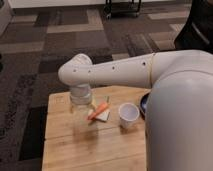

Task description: Move the arm in a circular motion

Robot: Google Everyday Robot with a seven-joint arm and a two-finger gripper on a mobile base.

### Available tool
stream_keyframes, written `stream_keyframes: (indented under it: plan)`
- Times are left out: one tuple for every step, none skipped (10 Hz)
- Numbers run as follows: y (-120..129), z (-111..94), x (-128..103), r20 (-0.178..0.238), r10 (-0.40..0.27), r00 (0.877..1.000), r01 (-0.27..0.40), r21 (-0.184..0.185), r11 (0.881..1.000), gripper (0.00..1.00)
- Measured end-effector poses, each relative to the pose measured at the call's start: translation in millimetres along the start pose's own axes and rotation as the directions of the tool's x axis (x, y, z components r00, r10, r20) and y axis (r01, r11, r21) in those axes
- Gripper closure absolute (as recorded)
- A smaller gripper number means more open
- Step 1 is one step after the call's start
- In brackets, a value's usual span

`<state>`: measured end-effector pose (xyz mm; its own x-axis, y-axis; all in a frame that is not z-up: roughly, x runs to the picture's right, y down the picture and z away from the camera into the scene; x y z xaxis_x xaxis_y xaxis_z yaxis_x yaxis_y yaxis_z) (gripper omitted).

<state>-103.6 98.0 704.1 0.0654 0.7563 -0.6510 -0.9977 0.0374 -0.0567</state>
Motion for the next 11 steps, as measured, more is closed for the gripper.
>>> stream_keyframes:
  plan:
    - [0.0, 0.0, 0.0, 0.0, 0.0, 1.0, 0.0, 0.0, 1.0, 0.35]
    - [0.0, 0.0, 0.0, 0.0, 0.0, 1.0, 0.0, 0.0, 1.0, 0.35]
    - [0.0, 0.0, 0.0, 0.0, 0.0, 1.0, 0.0, 0.0, 1.0, 0.35]
    - [0.2, 0.0, -0.1, 0.0, -0.001, 1.0, 0.001, 0.0, 1.0, 0.35]
    - [-2.8, -0.3, -2.2, -0.002, -0.002, 1.0, 0.002, 0.026, 1.0, 0.35]
    - [-3.2, 1.9, -4.4, -0.009, -0.006, 1.0, 0.007, 0.044, 0.999, 0.35]
    - [1.8, 5.5, -10.7, -0.023, -0.028, 0.999, 0.03, 0.071, 0.997, 0.35]
    - [10.0, 7.8, -20.4, -0.031, -0.063, 0.998, 0.066, 0.091, 0.994, 0.35]
    - [13.5, 8.5, -24.4, -0.032, -0.077, 0.996, 0.08, 0.097, 0.992, 0.35]
    - [21.8, 9.6, -31.9, -0.04, -0.103, 0.994, 0.106, 0.103, 0.989, 0.35]
    - [28.2, 9.8, -43.0, -0.045, -0.127, 0.991, 0.132, 0.107, 0.986, 0.35]
